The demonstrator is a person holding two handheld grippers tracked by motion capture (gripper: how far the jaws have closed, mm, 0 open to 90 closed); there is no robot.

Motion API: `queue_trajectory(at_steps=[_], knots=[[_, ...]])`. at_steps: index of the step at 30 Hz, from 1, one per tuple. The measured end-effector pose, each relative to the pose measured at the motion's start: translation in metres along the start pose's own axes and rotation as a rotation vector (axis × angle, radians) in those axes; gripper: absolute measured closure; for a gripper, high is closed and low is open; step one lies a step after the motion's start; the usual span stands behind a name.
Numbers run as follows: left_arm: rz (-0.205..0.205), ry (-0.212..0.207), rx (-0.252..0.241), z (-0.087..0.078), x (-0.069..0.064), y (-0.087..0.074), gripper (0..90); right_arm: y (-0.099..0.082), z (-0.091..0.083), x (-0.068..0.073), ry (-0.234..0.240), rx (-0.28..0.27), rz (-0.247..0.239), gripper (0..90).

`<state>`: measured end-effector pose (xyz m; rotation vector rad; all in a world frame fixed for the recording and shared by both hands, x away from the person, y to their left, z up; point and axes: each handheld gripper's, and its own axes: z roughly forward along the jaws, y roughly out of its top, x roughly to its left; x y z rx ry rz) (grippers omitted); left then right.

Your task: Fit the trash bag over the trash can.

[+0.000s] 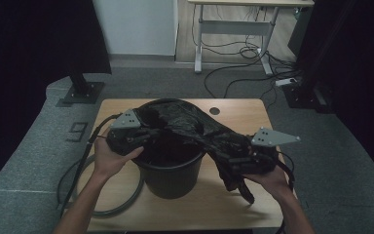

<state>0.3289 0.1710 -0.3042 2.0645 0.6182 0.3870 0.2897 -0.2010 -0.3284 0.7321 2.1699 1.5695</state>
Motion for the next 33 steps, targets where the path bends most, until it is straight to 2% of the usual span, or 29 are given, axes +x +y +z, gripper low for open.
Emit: queue_trajectory(at_steps=[4,6,9,13,14,18,19,20,21,26,33], knots=[[-0.005,0.001,-0.002,-0.001,0.001,0.0,90.0,-0.01,-0.006,0.003,-0.005,0.019,-0.001,19.0],[-0.007,0.001,-0.003,-0.002,0.001,0.0,90.0,-0.022,-0.009,0.007,-0.017,0.043,-0.001,17.4],[-0.007,0.002,-0.001,-0.002,0.001,0.0,90.0,-0.029,-0.009,0.009,-0.04,0.066,-0.008,16.8],[-0.011,-0.004,0.0,-0.001,0.001,-0.001,90.0,-0.041,-0.005,0.008,-0.067,0.082,0.014,17.4],[-0.011,-0.005,0.002,-0.001,0.002,0.0,90.0,-0.043,-0.002,0.008,-0.071,0.087,0.017,19.5],[-0.01,-0.004,0.004,-0.002,0.002,0.0,90.0,-0.048,0.001,0.007,-0.085,0.063,-0.017,52.1],[-0.01,-0.004,0.004,-0.002,0.002,0.0,90.0,-0.048,0.001,0.007,-0.085,0.063,-0.017,52.1],[-0.011,-0.004,0.004,-0.002,0.002,-0.001,90.0,-0.048,0.001,0.005,-0.079,0.058,-0.024,63.9],[-0.011,-0.003,0.005,-0.002,0.003,-0.001,90.0,-0.048,0.001,0.005,-0.079,0.058,-0.024,63.9],[-0.009,-0.013,0.003,-0.004,0.003,0.0,90.0,-0.039,-0.003,0.0,-0.118,0.021,-0.038,87.8],[-0.009,-0.03,-0.008,-0.004,0.002,0.001,90.0,-0.025,-0.008,-0.004,-0.15,-0.018,-0.04,89.2]])
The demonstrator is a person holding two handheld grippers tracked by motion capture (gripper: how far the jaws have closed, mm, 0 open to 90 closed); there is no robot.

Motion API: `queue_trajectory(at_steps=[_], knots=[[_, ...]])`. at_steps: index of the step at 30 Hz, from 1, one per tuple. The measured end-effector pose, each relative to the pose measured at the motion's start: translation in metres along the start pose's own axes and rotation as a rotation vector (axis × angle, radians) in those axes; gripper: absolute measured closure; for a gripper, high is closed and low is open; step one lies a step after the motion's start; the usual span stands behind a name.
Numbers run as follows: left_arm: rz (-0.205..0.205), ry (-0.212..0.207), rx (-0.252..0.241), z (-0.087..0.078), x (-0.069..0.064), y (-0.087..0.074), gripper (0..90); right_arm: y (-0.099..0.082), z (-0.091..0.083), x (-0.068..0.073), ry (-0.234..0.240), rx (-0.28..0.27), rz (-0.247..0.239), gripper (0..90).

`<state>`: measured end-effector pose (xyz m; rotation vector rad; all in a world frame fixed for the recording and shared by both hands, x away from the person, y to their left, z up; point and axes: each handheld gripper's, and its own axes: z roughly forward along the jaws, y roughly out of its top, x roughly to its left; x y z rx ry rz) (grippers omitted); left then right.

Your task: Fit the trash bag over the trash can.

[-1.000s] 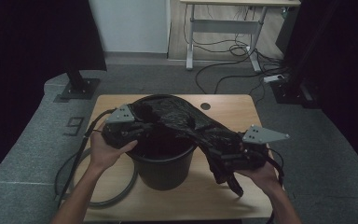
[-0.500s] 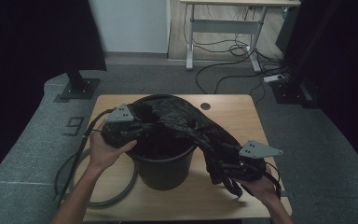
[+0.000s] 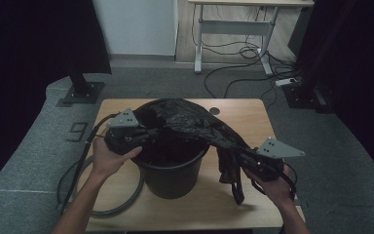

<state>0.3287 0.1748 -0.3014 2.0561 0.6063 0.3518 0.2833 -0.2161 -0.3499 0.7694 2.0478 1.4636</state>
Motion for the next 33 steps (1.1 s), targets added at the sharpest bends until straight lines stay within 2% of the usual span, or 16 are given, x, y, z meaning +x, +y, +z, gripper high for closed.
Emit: queue_trajectory(at_steps=[2,3,4,5,8,9,10,13,15,17,23,27,29,33], knots=[[0.008,0.006,-0.01,-0.001,-0.001,0.0,86.9,0.006,-0.002,-0.001,-0.006,-0.01,-0.008,89.3],[0.018,0.018,-0.034,-0.002,-0.002,0.0,82.6,0.013,-0.005,-0.002,-0.008,-0.019,-0.014,89.3],[0.018,0.018,-0.034,-0.002,-0.002,0.0,78.8,0.013,-0.005,-0.002,-0.008,-0.019,-0.014,89.3],[0.021,0.025,-0.044,-0.003,-0.003,0.0,78.8,0.017,-0.006,-0.003,-0.009,-0.02,-0.018,89.3],[0.028,0.045,-0.079,-0.005,-0.006,0.001,66.2,0.027,-0.007,-0.003,-0.01,-0.017,-0.028,89.3],[0.029,0.056,-0.089,-0.006,-0.007,0.001,57.0,0.035,-0.007,-0.002,-0.007,-0.013,-0.038,89.3],[0.031,0.065,-0.094,-0.006,-0.007,0.002,57.0,0.035,-0.007,-0.002,-0.007,-0.013,-0.038,89.3],[0.035,0.072,-0.111,-0.007,-0.009,0.002,43.8,0.047,-0.004,0.003,-0.006,-0.003,-0.068,89.3],[0.038,0.07,-0.114,-0.007,-0.009,0.002,39.4,0.052,-0.001,0.004,-0.008,0.009,-0.068,89.3],[0.046,0.054,-0.103,-0.006,-0.011,0.003,36.6,0.056,0.001,0.005,-0.007,0.026,-0.066,89.4],[0.055,0.043,-0.091,-0.003,-0.013,0.003,35.3,0.053,-0.003,0.0,-0.018,0.047,-0.056,89.3],[0.057,0.043,-0.093,-0.003,-0.014,0.004,34.5,0.046,-0.011,-0.008,-0.029,0.036,-0.03,89.3],[0.059,0.043,-0.091,-0.003,-0.014,0.004,34.2,0.043,-0.018,-0.015,-0.029,0.022,-0.002,89.3],[0.059,0.041,-0.084,-0.003,-0.015,0.005,33.9,0.043,-0.024,-0.019,-0.037,0.008,0.009,89.3]])
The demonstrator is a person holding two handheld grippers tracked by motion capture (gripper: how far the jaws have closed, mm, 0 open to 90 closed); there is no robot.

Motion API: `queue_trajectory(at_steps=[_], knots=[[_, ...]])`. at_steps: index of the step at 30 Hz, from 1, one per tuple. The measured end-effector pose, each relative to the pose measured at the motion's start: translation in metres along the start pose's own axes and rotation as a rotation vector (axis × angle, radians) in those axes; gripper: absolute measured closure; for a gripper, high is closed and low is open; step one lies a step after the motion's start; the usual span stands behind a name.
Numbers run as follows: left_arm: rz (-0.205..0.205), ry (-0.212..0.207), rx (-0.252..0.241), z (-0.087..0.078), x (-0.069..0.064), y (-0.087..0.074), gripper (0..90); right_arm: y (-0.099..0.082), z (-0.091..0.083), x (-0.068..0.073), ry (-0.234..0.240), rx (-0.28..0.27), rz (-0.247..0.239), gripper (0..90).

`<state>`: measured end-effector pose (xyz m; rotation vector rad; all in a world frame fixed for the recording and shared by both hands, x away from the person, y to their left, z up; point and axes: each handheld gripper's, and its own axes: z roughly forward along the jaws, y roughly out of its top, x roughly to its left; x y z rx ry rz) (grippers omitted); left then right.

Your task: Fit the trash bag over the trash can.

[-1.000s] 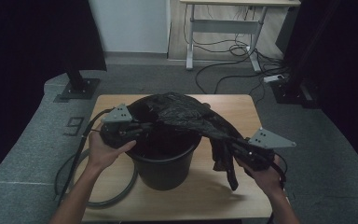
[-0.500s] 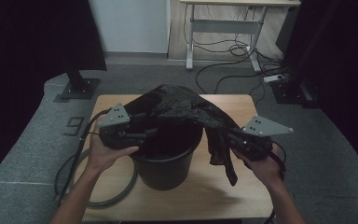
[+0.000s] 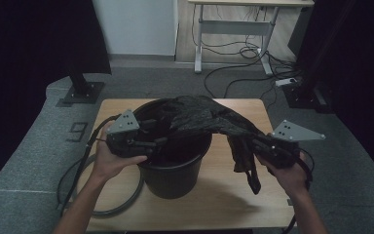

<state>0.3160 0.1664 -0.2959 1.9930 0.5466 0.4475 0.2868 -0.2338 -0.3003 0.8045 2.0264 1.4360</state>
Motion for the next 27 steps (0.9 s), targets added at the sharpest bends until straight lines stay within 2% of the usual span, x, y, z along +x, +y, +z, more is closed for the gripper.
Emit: queue_trajectory(at_steps=[6,11,13,15,21,23,27], knots=[[0.004,-0.011,-0.002,0.001,-0.001,0.001,32.9,-0.001,-0.003,-0.001,0.001,0.0,0.005,89.3],[0.007,-0.025,0.001,0.004,-0.003,0.003,31.6,0.007,0.008,0.007,0.007,0.0,-0.01,89.3],[0.009,-0.033,0.002,0.005,-0.004,0.003,30.5,0.015,0.018,0.014,-0.001,0.012,-0.043,89.3],[0.011,-0.038,0.001,0.006,-0.005,0.004,30.5,0.017,0.021,0.016,-0.001,0.015,-0.045,89.3],[0.014,-0.042,0.007,0.009,-0.005,0.005,30.6,0.023,0.035,0.03,0.042,0.024,-0.059,89.3],[0.008,-0.046,0.003,0.01,-0.004,0.006,30.5,0.024,0.041,0.034,0.073,0.018,-0.055,89.3],[0.011,-0.048,0.012,0.01,-0.005,0.007,30.6,0.026,0.048,0.038,0.086,0.02,-0.056,89.2]])
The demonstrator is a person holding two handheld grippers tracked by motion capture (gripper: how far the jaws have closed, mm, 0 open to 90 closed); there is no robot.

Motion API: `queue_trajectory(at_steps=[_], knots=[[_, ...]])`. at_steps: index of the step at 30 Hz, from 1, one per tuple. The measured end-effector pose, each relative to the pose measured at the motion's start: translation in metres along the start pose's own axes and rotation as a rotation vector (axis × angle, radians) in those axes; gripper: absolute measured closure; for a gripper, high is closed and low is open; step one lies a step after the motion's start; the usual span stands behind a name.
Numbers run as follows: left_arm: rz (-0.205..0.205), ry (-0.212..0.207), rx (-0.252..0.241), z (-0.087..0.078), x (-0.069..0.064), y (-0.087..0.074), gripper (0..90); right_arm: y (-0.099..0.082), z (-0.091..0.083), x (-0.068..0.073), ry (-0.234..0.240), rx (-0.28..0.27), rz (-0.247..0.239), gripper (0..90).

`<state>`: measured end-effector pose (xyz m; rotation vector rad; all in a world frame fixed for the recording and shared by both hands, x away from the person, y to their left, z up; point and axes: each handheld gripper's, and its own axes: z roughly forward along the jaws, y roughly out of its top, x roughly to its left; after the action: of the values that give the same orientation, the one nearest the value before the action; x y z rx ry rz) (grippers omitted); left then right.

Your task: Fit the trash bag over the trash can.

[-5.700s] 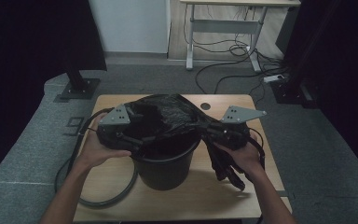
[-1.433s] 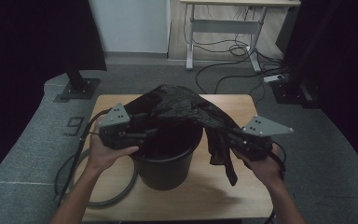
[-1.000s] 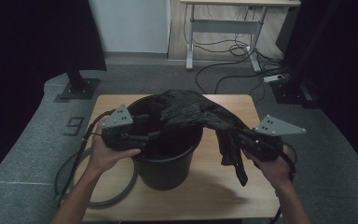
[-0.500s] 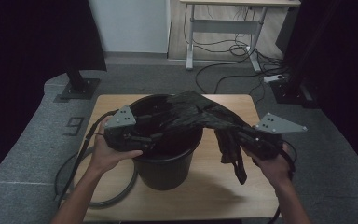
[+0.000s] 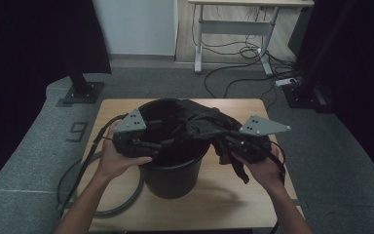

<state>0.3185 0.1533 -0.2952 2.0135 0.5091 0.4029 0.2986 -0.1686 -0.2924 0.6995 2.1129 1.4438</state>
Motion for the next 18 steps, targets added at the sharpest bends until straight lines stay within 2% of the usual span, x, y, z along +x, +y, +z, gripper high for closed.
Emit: queue_trajectory(at_steps=[4,10,18], knots=[[0.002,-0.012,0.0,-0.001,-0.001,0.0,30.6,0.003,0.007,0.005,0.02,-0.001,-0.003,89.2],[0.005,-0.026,-0.001,0.0,-0.004,0.0,30.2,0.008,0.019,0.008,0.032,0.001,0.02,89.3],[0.005,-0.034,0.003,0.001,-0.005,0.002,30.0,0.019,0.03,0.005,0.057,-0.017,0.084,89.3]])
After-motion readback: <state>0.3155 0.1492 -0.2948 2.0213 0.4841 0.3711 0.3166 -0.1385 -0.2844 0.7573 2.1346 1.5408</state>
